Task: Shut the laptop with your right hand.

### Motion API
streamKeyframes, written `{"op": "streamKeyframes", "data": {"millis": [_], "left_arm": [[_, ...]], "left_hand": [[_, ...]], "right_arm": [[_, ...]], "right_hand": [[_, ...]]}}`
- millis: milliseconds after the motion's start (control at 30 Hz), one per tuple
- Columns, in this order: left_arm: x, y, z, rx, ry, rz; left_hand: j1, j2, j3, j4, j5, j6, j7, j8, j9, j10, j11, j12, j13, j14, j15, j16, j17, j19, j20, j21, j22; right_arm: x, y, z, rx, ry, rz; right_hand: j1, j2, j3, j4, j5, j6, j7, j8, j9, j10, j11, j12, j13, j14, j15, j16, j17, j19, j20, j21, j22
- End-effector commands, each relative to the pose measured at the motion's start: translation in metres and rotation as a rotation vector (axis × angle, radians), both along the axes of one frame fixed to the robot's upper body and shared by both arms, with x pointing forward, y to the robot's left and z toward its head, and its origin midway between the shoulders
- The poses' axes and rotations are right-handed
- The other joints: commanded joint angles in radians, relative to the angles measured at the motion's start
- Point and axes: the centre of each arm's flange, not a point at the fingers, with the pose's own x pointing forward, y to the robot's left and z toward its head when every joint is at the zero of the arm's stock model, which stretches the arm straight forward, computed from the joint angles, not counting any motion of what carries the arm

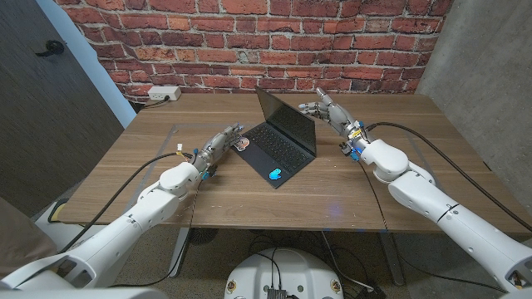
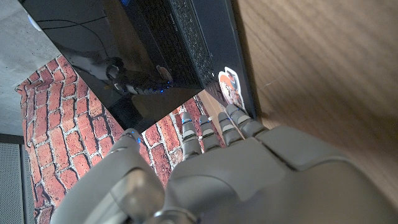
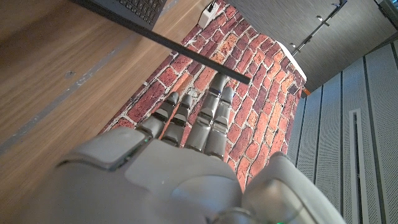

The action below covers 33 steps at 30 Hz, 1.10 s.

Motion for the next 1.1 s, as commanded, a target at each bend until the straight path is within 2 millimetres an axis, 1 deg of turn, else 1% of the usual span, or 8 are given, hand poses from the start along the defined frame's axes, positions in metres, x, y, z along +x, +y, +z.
{"op": "streamKeyframes", "data": {"millis": [33,267,333,467,767,833,1100], "left_arm": [[-0.004,0.000,-0.003,-0.001,-0.001,0.002],[-0.009,0.001,-0.005,-0.003,-0.001,0.008],[-0.010,0.001,-0.006,-0.002,0.000,0.008],[-0.011,0.002,-0.008,0.000,0.004,0.008],[-0.013,0.003,-0.010,-0.003,0.009,0.009],[-0.013,0.003,-0.010,-0.003,0.008,0.009],[-0.016,0.006,-0.012,-0.006,0.009,0.016]], "left_hand": [[0.006,0.006,0.008,-0.004,0.003,0.001,0.009,-0.002,0.003,-0.004,-0.002,-0.002,0.002,-0.002,-0.058,0.000,0.004,0.005,-0.012,0.002,0.004],[0.009,0.007,0.009,-0.006,0.003,0.000,0.010,-0.003,0.003,-0.006,-0.002,-0.002,0.002,-0.003,-0.058,0.000,0.004,0.003,-0.014,0.002,0.004],[0.009,0.007,0.009,-0.006,0.002,-0.002,0.010,-0.004,0.003,-0.007,-0.002,-0.002,0.002,-0.003,-0.058,0.000,0.004,0.003,-0.017,0.002,0.004],[0.009,0.007,0.009,-0.007,0.002,-0.002,0.008,-0.005,0.003,-0.008,-0.001,-0.002,0.002,-0.003,-0.058,0.000,0.004,0.001,-0.018,0.002,0.004],[0.010,0.007,0.009,-0.007,0.001,-0.004,0.008,-0.006,0.003,-0.010,-0.002,-0.002,0.002,-0.005,-0.055,0.000,0.004,-0.002,-0.019,0.001,0.004],[0.010,0.008,0.009,-0.007,0.001,-0.003,0.009,-0.006,0.003,-0.010,-0.002,-0.002,0.002,-0.006,-0.055,0.000,0.004,-0.003,-0.019,0.002,0.004],[0.010,0.008,0.009,-0.008,0.001,-0.002,0.010,-0.005,0.003,-0.011,-0.001,-0.001,0.002,-0.006,-0.055,0.000,0.004,-0.004,-0.022,0.002,0.004]], "right_arm": [[-0.005,0.015,-0.007,-0.046,0.025,0.067],[-0.009,0.022,-0.011,-0.070,0.033,0.094],[-0.009,0.024,-0.012,-0.069,0.040,0.106],[-0.010,0.030,-0.016,-0.087,0.054,0.127],[-0.010,0.039,-0.022,-0.117,0.068,0.143],[-0.010,0.040,-0.023,-0.129,0.073,0.147],[-0.008,0.047,-0.029,-0.169,0.096,0.154]], "right_hand": [[0.003,0.008,-0.004,-0.002,0.006,0.016,0.002,0.008,0.006,0.015,0.002,0.007,0.001,0.000,-0.059,-0.001,0.003,0.008,-0.010,-0.001,0.002],[0.004,0.008,-0.004,-0.003,0.006,0.019,0.002,0.007,0.006,0.019,0.003,0.006,0.001,0.003,-0.061,-0.002,0.002,0.012,-0.017,0.000,0.001],[0.010,0.008,-0.003,-0.006,0.007,0.020,0.003,0.006,0.006,0.020,0.002,0.005,0.001,0.005,-0.063,-0.003,0.002,0.024,-0.022,0.003,0.000],[0.017,0.008,-0.001,-0.011,0.008,0.021,0.006,0.005,0.006,0.022,0.003,0.004,0.001,0.007,-0.066,-0.004,0.001,0.035,-0.020,0.006,-0.001],[0.026,0.008,0.000,-0.017,0.009,0.020,0.008,0.002,0.006,0.023,0.005,0.000,0.001,0.009,-0.068,-0.006,0.000,0.034,-0.021,0.003,-0.003],[0.028,0.007,0.000,-0.018,0.009,0.018,0.008,0.000,0.006,0.020,0.007,-0.002,0.001,0.006,-0.067,-0.008,0.000,0.031,-0.024,0.001,-0.004],[0.027,0.007,-0.001,-0.018,0.009,0.019,0.009,-0.003,0.006,0.021,0.010,-0.004,0.001,0.008,-0.063,-0.009,0.001,0.030,-0.027,-0.002,-0.004]]}}
